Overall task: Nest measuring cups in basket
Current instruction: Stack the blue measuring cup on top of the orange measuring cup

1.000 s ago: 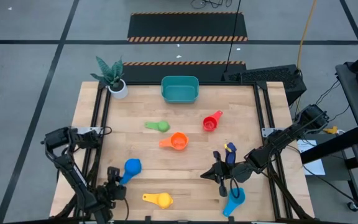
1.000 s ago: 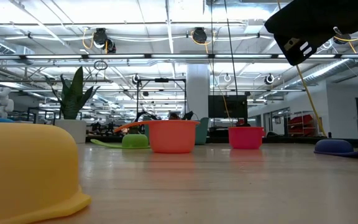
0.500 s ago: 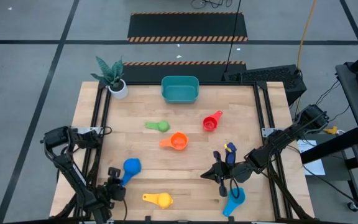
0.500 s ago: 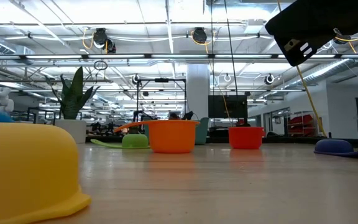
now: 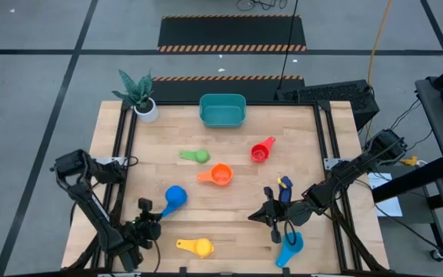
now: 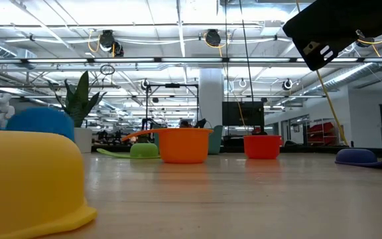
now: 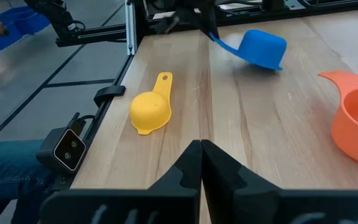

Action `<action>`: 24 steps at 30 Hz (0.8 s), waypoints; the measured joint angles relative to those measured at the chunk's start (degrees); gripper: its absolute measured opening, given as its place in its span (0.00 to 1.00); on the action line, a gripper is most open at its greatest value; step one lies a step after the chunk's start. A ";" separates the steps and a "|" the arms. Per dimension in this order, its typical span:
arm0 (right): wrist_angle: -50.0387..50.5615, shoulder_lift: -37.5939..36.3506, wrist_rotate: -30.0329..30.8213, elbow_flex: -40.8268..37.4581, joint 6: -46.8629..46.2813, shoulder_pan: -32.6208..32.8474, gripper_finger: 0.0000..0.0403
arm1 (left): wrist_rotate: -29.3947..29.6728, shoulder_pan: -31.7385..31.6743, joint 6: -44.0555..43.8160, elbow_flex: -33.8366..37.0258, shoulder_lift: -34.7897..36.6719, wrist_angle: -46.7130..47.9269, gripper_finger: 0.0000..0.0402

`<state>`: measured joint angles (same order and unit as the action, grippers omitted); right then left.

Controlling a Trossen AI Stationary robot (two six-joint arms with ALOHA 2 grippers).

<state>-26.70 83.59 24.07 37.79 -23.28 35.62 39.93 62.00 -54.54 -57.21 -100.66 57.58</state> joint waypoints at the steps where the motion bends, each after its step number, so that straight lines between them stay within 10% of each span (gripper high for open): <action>1: 0.00 0.00 0.18 -0.01 -0.01 -0.02 0.00 | 1.42 -0.14 0.00 0.00 1.03 -0.04 0.02; 13: -0.15 0.00 4.02 0.01 4.43 -5.09 0.00 | 26.00 -0.01 -1.35 -0.11 13.95 -3.32 0.01; 24: -9.95 0.02 -3.37 0.01 21.04 -10.27 0.00 | 27.34 -3.56 10.59 -0.13 17.26 -23.23 0.01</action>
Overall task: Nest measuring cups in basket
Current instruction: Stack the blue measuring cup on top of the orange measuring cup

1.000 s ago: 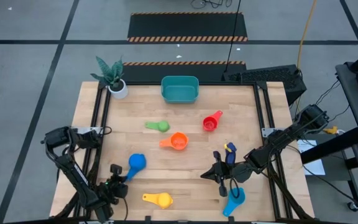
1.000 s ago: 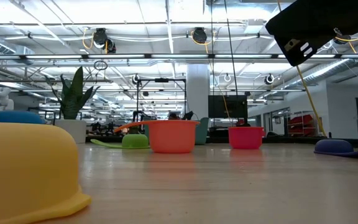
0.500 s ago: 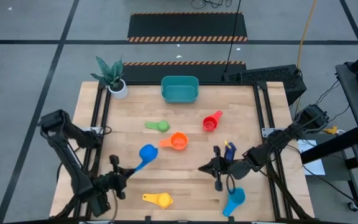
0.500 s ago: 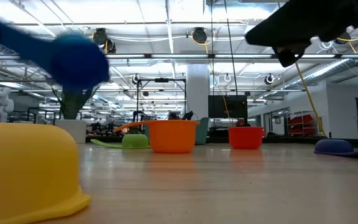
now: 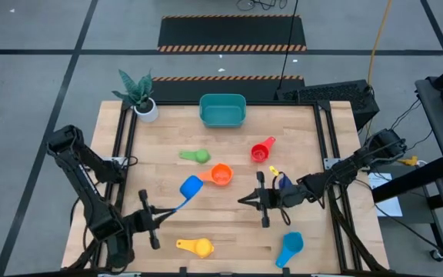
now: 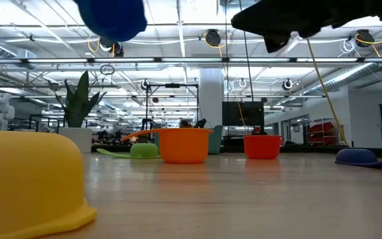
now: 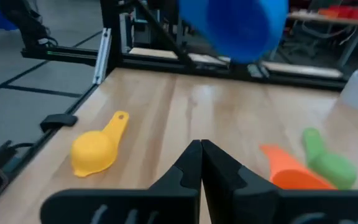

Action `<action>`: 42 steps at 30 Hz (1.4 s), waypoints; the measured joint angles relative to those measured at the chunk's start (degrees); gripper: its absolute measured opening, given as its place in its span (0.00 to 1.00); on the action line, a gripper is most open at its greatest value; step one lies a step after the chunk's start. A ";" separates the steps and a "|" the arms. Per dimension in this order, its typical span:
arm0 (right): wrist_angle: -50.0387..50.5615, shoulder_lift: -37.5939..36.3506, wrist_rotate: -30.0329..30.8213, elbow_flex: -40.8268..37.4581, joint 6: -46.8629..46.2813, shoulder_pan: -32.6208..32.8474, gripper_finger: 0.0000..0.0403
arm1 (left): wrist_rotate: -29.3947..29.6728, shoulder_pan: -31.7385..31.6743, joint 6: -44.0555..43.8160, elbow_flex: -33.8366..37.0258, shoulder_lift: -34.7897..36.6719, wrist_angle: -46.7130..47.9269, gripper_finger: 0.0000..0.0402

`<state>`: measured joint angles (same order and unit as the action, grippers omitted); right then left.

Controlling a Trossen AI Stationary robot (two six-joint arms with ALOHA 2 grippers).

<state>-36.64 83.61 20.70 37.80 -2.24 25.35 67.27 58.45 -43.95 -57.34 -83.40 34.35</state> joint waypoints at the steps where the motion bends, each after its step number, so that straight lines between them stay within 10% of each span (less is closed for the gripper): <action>1: -0.10 0.00 0.01 0.02 1.18 -0.41 0.00 | -1.45 -0.69 2.14 0.00 0.00 -2.98 0.01; 12: 13.43 -6.43 0.12 0.00 8.71 -3.59 0.09 | -9.17 -8.87 26.89 -0.04 0.00 -23.99 0.01; 21: 29.65 -19.63 1.52 -0.75 0.89 -4.75 0.20 | -27.76 -21.23 41.80 10.41 1.61 -50.86 0.01; 29: 22.32 -22.46 4.68 -5.25 -5.98 -4.82 0.27 | -44.69 -30.34 47.10 26.40 2.19 -86.70 0.01; 42: -1.01 -17.90 -4.81 -9.27 -6.04 -9.26 0.46 | -57.53 -36.06 42.58 33.38 2.08 -99.02 0.01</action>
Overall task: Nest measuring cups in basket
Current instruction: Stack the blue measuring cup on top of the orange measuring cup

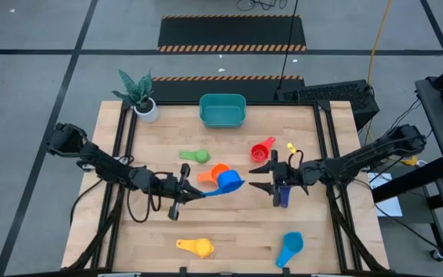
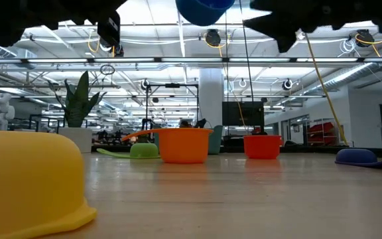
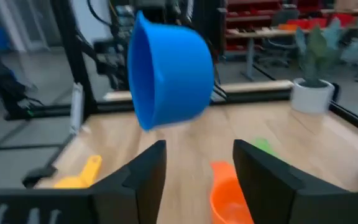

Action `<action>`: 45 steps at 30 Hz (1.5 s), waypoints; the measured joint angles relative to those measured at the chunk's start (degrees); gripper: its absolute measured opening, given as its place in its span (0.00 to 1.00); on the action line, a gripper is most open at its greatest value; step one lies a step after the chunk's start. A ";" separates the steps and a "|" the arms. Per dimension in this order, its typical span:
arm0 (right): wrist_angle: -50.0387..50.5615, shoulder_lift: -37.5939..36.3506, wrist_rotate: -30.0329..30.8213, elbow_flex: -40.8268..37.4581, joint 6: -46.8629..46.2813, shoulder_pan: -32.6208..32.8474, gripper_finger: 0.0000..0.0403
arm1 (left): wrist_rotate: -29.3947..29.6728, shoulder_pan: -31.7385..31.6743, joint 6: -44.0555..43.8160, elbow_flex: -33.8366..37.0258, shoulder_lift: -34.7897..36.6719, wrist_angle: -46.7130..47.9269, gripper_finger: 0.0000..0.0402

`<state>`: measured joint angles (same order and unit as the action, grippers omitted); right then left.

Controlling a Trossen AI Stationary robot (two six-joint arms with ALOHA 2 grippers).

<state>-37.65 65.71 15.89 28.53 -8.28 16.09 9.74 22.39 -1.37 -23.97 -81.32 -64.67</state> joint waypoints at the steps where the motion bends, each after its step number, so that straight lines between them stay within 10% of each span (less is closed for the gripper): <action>1: -2.12 0.55 -1.75 0.02 0.22 -0.98 0.47 | -0.50 -0.13 0.07 0.00 0.01 -0.01 0.01; 9: -4.61 1.07 -14.55 0.02 -1.09 -5.91 0.51 | -1.26 -0.83 2.40 0.00 0.00 0.05 0.03; 45: -13.18 6.04 -23.92 0.09 -5.60 -9.76 0.36 | -6.26 -5.66 2.47 -0.02 0.00 0.75 0.04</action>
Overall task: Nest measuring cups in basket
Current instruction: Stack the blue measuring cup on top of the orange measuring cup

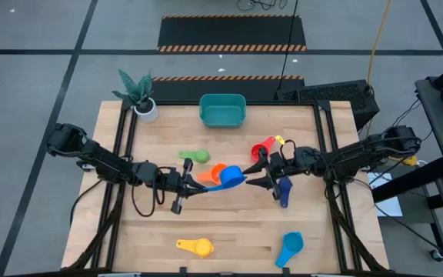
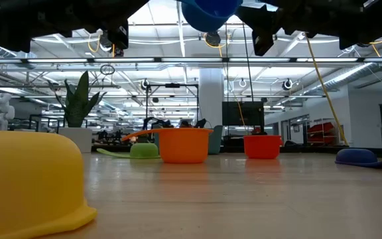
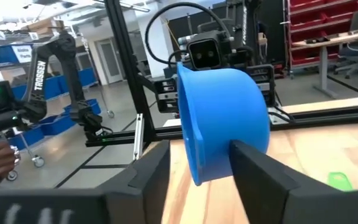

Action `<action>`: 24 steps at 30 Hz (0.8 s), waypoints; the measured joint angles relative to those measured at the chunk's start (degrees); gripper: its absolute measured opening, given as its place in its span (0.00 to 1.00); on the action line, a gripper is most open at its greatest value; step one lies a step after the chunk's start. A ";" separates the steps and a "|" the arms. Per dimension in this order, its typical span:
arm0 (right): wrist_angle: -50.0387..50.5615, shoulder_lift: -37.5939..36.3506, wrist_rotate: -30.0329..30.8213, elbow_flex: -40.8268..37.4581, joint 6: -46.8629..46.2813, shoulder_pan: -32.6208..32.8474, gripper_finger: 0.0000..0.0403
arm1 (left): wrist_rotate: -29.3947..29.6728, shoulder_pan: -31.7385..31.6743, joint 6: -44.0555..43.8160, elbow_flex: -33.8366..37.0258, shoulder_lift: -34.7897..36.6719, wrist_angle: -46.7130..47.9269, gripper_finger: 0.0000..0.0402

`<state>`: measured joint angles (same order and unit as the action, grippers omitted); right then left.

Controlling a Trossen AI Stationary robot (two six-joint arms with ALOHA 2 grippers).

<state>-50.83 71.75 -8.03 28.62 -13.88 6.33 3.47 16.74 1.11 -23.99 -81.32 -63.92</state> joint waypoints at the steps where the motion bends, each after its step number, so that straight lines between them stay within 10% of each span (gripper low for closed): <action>1: -0.11 0.00 0.04 0.00 -0.10 -0.04 0.33 | -0.47 -0.16 -0.03 0.00 0.00 0.00 0.04; 10: -0.18 0.00 -0.17 0.00 1.55 -0.04 0.02 | -0.26 -0.42 0.33 0.00 0.00 -0.01 0.10; 24: 1.39 -1.81 -0.82 0.00 -5.07 -1.39 0.00 | 15.91 2.58 8.40 -0.02 7.17 8.10 0.43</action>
<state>-49.44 69.93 -8.85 28.62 -18.94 4.94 19.38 19.31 9.50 -24.01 -74.15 -55.82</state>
